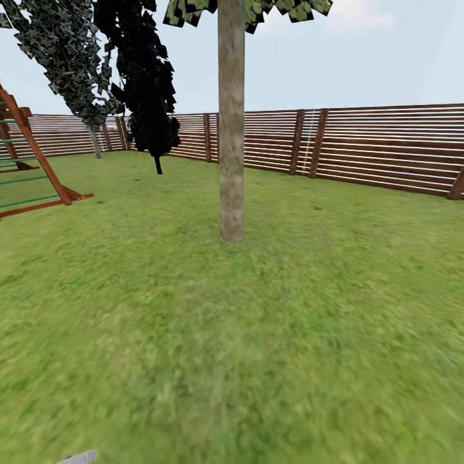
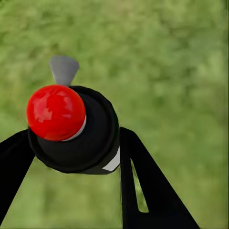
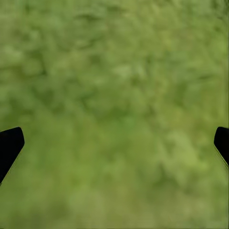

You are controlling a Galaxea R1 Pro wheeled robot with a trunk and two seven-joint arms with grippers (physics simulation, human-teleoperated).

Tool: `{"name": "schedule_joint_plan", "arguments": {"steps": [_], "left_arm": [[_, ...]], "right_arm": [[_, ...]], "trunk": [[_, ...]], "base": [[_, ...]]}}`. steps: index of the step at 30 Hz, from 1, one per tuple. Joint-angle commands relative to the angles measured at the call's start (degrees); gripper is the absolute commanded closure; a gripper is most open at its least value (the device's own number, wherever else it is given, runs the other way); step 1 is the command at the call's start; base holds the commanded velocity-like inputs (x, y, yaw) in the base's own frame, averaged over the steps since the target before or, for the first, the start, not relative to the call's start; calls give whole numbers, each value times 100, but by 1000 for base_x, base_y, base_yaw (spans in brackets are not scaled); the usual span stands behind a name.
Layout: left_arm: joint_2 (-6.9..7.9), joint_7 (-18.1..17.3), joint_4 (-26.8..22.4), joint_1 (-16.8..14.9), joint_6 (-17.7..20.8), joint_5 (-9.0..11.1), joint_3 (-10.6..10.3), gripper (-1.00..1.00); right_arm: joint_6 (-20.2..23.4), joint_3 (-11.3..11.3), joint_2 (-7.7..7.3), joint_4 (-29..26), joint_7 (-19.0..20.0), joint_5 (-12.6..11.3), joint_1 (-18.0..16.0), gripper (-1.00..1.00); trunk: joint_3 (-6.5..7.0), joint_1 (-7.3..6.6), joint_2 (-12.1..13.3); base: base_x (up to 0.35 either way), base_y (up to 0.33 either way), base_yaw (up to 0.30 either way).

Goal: In the garden, pick up the pesticide atomizer on the floor and spray pesticide onto both trees until each tree trunk is fully covered.

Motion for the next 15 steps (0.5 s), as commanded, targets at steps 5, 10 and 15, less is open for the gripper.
{"name": "schedule_joint_plan", "arguments": {"steps": [5,10,15], "left_arm": [[1,1,3,-3,-15,35,-29,100],[1,1,3,-3,-15,36,-29,100],[1,1,3,-3,-15,34,-29,100]], "right_arm": [[-2,33,-1,8,-60,51,-3,-100],[-2,33,1,13,-60,51,-3,-100],[-2,33,4,13,-60,51,-1,-100]], "trunk": [[-5,3,-2],[-5,3,-2],[-5,3,-2]], "base": [[339,0,0],[339,0,0],[339,0,0]]}}
